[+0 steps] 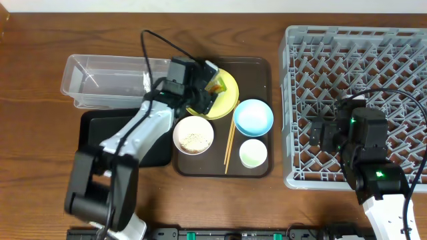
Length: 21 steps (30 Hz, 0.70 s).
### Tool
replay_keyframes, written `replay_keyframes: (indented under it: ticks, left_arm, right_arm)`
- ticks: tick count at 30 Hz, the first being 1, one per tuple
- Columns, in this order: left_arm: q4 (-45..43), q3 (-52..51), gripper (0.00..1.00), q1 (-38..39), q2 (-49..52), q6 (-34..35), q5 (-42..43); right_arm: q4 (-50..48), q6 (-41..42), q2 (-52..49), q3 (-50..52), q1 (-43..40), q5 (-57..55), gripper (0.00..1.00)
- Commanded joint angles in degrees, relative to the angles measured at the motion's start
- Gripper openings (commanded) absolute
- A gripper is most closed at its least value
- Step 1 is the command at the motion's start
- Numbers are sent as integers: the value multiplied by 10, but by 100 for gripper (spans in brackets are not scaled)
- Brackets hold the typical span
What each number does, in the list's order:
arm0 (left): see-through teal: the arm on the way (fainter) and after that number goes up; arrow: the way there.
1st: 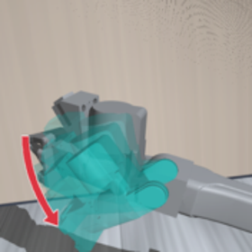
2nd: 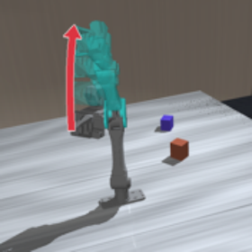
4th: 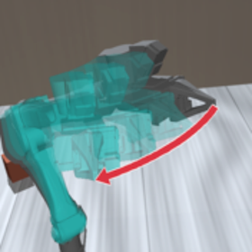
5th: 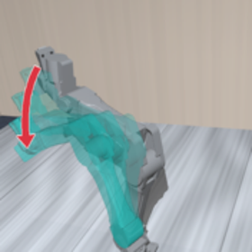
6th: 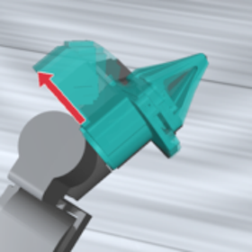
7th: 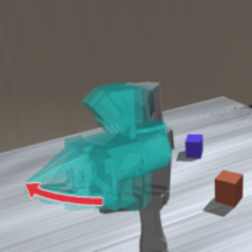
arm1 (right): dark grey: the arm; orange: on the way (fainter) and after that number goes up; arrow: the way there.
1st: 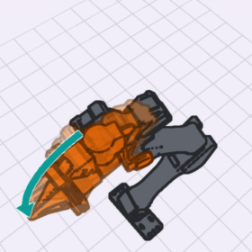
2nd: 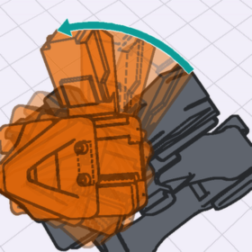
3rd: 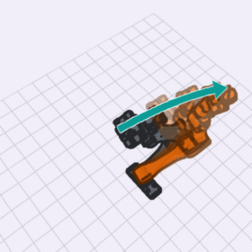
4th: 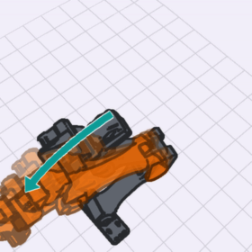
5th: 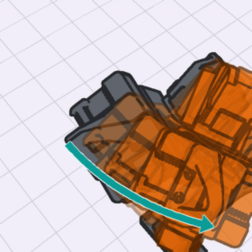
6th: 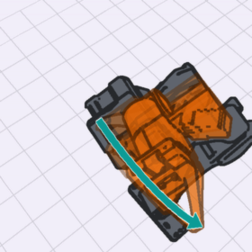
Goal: Sort waste into correct bins and load items into the dishwasher rack
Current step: 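Grasp the green snack wrapper on the yellow plate with the left gripper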
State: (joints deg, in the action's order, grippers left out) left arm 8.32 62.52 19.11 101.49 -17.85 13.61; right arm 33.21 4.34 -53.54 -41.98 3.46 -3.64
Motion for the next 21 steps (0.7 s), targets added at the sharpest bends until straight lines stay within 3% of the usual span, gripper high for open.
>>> replay_keyframes:
  ticks: [1,17,19,21]
  left_arm:
    - [-15,6,78,3,32,-21,4]
    - [-47,6,78,3,101,-20,-27]
    - [-47,6,76,3,101,-20,-27]
    - [-46,6,66,3,101,-20,-27]
  right_arm:
    - [0,8,-1,-12,3,0,99]
    - [0,8,-1,-12,3,0,99]
    - [0,8,-1,-12,3,0,99]
    - [0,8,-1,-12,3,0,99]
